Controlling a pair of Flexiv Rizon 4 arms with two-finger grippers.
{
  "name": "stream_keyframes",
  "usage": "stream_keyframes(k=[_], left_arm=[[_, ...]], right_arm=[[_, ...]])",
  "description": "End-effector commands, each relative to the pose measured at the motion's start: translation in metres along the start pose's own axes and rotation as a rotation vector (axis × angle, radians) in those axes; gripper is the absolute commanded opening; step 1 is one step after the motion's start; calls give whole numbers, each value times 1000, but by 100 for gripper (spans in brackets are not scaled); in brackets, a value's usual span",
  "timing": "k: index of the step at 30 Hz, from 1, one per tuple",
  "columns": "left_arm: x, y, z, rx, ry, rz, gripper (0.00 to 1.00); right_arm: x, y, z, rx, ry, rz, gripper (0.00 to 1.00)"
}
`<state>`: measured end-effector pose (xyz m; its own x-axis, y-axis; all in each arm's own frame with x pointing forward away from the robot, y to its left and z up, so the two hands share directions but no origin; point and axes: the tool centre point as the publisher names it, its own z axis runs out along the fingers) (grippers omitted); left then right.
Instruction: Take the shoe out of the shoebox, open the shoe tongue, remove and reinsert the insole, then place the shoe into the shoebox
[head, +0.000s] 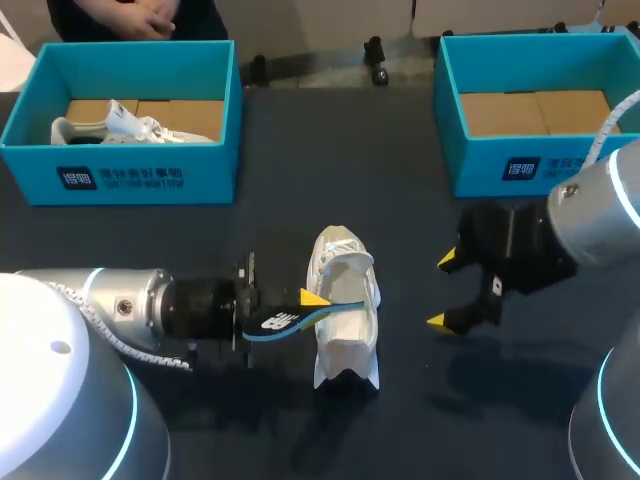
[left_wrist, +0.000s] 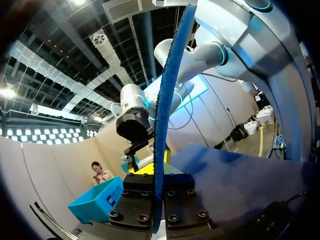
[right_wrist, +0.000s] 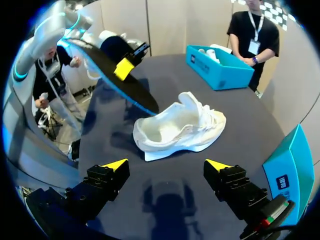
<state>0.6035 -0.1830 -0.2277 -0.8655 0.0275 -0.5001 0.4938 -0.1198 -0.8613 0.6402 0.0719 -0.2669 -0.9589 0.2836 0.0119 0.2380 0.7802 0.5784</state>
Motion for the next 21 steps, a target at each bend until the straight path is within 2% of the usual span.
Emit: stream_keyframes(k=[1,15,21], left_arm=[[-1,8,3,0,9,-4,0],[5,24,1,-37,14,2,0],[5,26,3,-42,9,1,0]], right_arm=[[-15,7,18,30,33,-27,100],[-33,0,32,34,80,-102,100],[-35,-2,35,48,103,-124,100]])
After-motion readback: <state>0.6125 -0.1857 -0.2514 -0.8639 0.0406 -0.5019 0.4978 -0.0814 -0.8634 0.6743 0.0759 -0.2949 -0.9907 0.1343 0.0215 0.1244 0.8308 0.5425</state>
